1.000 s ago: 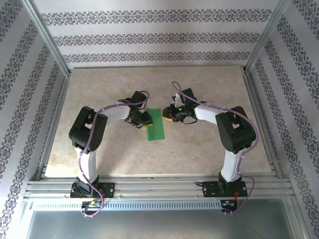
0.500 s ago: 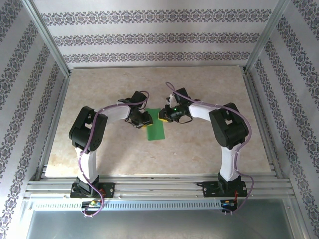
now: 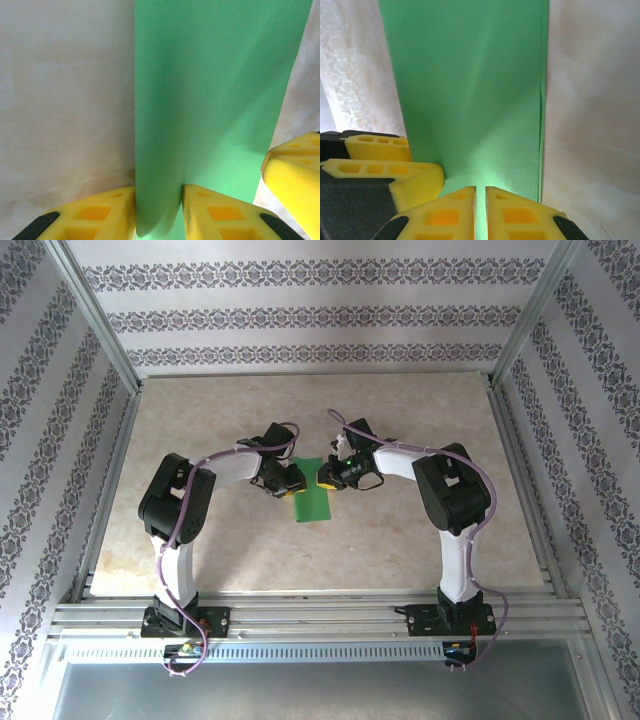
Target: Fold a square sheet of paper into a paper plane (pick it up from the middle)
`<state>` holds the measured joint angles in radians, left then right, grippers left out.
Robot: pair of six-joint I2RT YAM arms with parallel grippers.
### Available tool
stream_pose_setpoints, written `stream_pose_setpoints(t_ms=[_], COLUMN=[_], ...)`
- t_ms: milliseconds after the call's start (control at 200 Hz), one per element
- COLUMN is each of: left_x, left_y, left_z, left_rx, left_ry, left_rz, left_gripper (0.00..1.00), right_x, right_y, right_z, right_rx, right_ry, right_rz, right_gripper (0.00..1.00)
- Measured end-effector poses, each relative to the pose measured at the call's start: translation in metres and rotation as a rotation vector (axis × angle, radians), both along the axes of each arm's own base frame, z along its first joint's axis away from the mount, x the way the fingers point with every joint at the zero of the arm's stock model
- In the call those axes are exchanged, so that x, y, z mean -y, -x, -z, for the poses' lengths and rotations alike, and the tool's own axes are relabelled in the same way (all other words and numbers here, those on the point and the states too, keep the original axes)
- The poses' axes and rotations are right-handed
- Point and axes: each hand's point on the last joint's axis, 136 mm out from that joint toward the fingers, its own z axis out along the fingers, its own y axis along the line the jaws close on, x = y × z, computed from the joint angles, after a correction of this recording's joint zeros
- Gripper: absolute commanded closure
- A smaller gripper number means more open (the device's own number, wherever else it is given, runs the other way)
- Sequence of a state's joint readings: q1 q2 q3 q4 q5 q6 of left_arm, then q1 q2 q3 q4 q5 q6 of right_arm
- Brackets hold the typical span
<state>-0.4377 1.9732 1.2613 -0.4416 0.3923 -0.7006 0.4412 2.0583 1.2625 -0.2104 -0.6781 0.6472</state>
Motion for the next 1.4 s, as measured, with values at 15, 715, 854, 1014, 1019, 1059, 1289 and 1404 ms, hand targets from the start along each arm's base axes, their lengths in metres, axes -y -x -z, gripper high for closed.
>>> stream_pose_setpoints(t_ms=[15,715,854,1014,1019,1059,1289,1404], left_x=[0.000,0.003,-0.001,-0.016,-0.016,-0.017,0.002,0.014], left_y=[0.000,-0.001,-0.002,-0.005,-0.005,-0.008,-0.015,-0.011], left_z=[0.000,-0.005,-0.009,-0.034,-0.035,-0.048,-0.090,-0.071], left_rx=[0.000,-0.001,-0.002,0.039,0.041,0.075,0.192,0.146], left_ry=[0.000,0.015,-0.015,-0.035,-0.035,-0.020,0.165,0.249], left_rz=[0.001,0.015,0.017,-0.009,-0.010,-0.015,-0.011,-0.014], left_gripper=[0.67,0.59,0.56,0.58,0.58,0.60,0.80,0.95], right_x=[0.000,0.006,0.008,0.010,0.010,0.010,0.010,0.010], right_y=[0.000,0.006,0.006,0.006,0.006,0.006,0.006,0.006], right_z=[0.000,0.015,0.016,0.016,0.016,0.016,0.017,0.017], right_rx=[-0.001,-0.034,-0.033,-0.036,-0.036,-0.037,-0.052,-0.053], right_ry=[0.001,0.044,0.052,0.070,0.070,0.073,0.096,0.111], right_rz=[0.000,-0.008,-0.010,-0.015,-0.015,-0.016,-0.016,-0.015], right_gripper=[0.85,0.86,0.86,0.86,0.86,0.86,0.86,0.86])
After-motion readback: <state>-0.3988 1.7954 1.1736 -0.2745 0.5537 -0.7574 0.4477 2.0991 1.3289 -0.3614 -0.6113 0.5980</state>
